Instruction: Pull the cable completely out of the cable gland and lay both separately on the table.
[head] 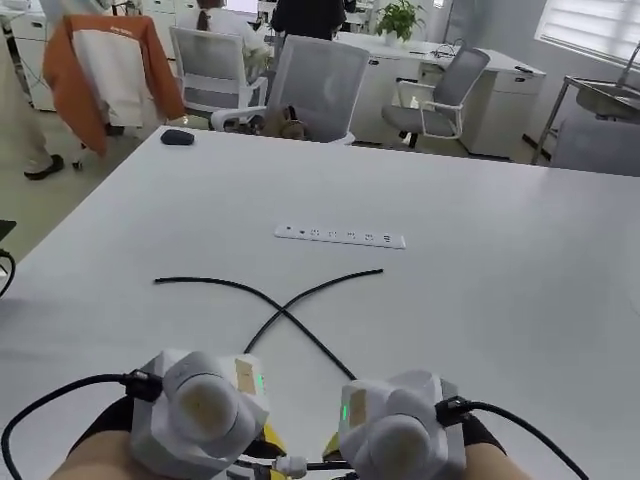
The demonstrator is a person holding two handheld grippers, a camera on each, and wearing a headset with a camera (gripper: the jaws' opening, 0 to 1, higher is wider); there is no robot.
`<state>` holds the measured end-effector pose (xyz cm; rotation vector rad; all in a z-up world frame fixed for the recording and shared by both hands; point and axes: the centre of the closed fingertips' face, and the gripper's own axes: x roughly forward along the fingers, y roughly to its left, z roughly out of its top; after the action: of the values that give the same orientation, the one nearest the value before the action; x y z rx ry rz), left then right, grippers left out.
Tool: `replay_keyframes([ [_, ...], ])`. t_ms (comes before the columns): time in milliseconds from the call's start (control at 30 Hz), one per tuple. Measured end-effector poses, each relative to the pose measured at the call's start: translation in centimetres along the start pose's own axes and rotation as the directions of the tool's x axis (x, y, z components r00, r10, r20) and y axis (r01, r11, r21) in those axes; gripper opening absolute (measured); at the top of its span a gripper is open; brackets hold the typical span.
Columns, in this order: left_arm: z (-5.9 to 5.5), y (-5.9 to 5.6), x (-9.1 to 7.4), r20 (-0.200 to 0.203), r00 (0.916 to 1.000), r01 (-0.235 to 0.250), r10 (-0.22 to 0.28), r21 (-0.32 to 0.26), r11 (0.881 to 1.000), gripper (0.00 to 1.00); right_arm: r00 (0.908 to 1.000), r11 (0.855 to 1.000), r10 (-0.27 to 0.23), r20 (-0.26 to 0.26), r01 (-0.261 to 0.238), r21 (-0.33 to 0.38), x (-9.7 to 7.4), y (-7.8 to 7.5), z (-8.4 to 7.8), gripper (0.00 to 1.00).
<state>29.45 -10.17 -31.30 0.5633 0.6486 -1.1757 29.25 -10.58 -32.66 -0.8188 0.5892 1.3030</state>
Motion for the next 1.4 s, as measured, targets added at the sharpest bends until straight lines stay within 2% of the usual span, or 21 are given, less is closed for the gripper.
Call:
replay_keyframes([
  [33,0.0,0.0,0.0,-0.002,1.0000,0.000,0.000,0.004,1.000,0.17,0.9997,1.000,0.004,0.023,-0.004,-0.004,-0.1,0.1,0.5,0.14],
  [133,0.0,0.0,0.0,0.000,1.0000,0.000,0.000,0.011,1.000,0.17,0.9998,1.000,-0.001,0.021,0.001,-0.005,-0.3,0.0,0.4,0.09],
  [200,0.1,-0.1,0.1,0.006,0.9999,0.008,-0.008,0.009,1.000,0.17,0.9999,1.000,-0.011,0.003,0.011,-0.019,-0.3,-0.3,0.0,0.04],
  [433,-0.1,-0.1,0.1,-0.002,1.0000,0.005,-0.005,0.006,1.000,0.17,1.0000,1.000,-0.008,-0.006,0.008,-0.019,0.0,-0.1,-0.1,0.03],
  [533,-0.6,0.4,0.1,-0.023,0.9997,-0.009,0.009,0.006,1.000,0.17,0.9994,1.000,-0.018,-0.030,0.018,-0.012,-0.1,-0.4,-0.7,0.03],
  [633,-0.6,0.5,0.0,-0.018,0.9997,-0.015,0.015,-0.005,1.000,0.17,0.9989,1.000,-0.026,-0.039,0.026,0.010,-0.1,-0.7,-1.1,0.03],
  [800,-0.9,0.8,0.0,-0.035,0.9989,-0.032,0.032,0.007,0.999,0.17,0.9937,0.999,-0.046,-0.102,0.048,0.017,-0.1,-1.2,-2.5,0.03],
  [867,-0.9,0.8,-0.1,-0.036,0.9987,-0.037,0.037,0.004,0.999,0.17,0.9887,0.997,-0.060,-0.137,0.065,0.036,-0.3,-1.5,-3.3,0.03],
  [967,-1.1,0.9,-0.2,-0.040,0.9983,-0.043,0.043,-0.002,0.999,0.17,0.9763,0.994,-0.083,-0.200,0.095,0.053,-0.6,-2.0,-4.8,0.03],
  [1067,-1.0,0.9,-0.2,-0.037,0.9984,-0.043,0.043,-0.004,0.999,0.17,0.9662,0.992,-0.083,-0.244,0.103,0.070,-0.6,-2.2,-6.0,0.03],
  [1200,-0.9,0.8,-0.2,-0.037,0.9984,-0.043,0.043,0.000,0.999,0.17,0.9559,0.984,-0.094,-0.278,0.131,0.118,-0.9,-2.6,-6.9,0.04],
  [1267,-0.9,0.8,-0.2,-0.034,0.9986,-0.041,0.041,-0.006,0.999,0.17,0.9472,0.971,-0.123,-0.296,0.177,0.163,-1.4,-3.1,-7.4,0.05],
  [1333,-1.0,0.8,-0.2,-0.035,0.9986,-0.041,0.041,-0.008,0.999,0.17,0.9406,0.963,-0.134,-0.312,0.198,0.184,-1.8,-3.6,-8.0,0.05],
  [1400,-0.9,0.8,-0.3,-0.032,0.9987,-0.041,0.041,-0.011,0.999,0.17,0.9423,0.963,-0.120,-0.313,0.187,0.194,-1.8,-3.3,-8.1,0.06],
])
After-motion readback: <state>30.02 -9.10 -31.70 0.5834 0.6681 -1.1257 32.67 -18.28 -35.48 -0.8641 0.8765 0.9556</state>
